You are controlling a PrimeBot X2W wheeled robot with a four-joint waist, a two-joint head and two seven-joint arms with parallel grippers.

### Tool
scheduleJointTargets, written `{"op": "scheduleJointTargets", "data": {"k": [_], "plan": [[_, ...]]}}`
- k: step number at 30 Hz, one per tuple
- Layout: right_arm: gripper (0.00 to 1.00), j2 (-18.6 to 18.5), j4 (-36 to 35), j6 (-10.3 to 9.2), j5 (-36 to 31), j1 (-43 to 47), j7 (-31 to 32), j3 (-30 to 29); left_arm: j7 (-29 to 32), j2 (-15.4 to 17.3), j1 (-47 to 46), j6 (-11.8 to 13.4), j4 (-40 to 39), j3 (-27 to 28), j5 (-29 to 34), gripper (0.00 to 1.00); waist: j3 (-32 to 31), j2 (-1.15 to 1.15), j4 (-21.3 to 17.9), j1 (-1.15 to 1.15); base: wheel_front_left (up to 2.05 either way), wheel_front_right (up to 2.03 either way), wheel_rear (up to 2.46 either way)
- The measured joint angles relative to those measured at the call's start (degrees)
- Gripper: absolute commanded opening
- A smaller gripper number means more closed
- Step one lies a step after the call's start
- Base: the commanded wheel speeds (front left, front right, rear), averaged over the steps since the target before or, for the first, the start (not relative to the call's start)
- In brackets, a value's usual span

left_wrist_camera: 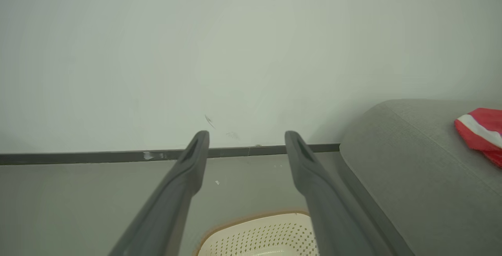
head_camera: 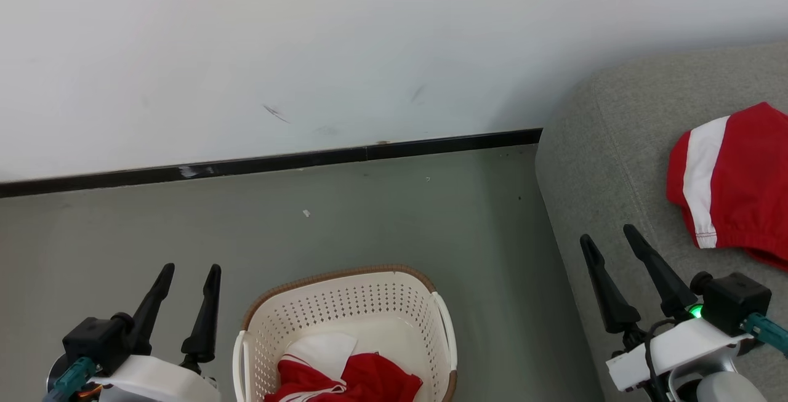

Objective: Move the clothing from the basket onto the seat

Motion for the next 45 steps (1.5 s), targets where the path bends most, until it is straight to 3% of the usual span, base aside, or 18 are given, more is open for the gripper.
{"op": "scheduleJointTargets", "data": {"k": [29,45], "plan": [[1.0,1.98,-3.72,0.0,-1.99,-2.89,-0.16,-0.69,0.01,0.24,-5.37,-3.5,4.2,-2.67,1.22,1.0,10.8,0.0,-2.98,0.0,0.0,0.0,0.0],[1.0,3.43,-5.37,0.0,-3.19,-6.97,-0.26,-0.76,2.8,0.56,-10.11,-4.92,10.29,-6.95,2.66,1.0,18.05,0.0,-4.46,0.0,0.0,0.0,0.0]]}}
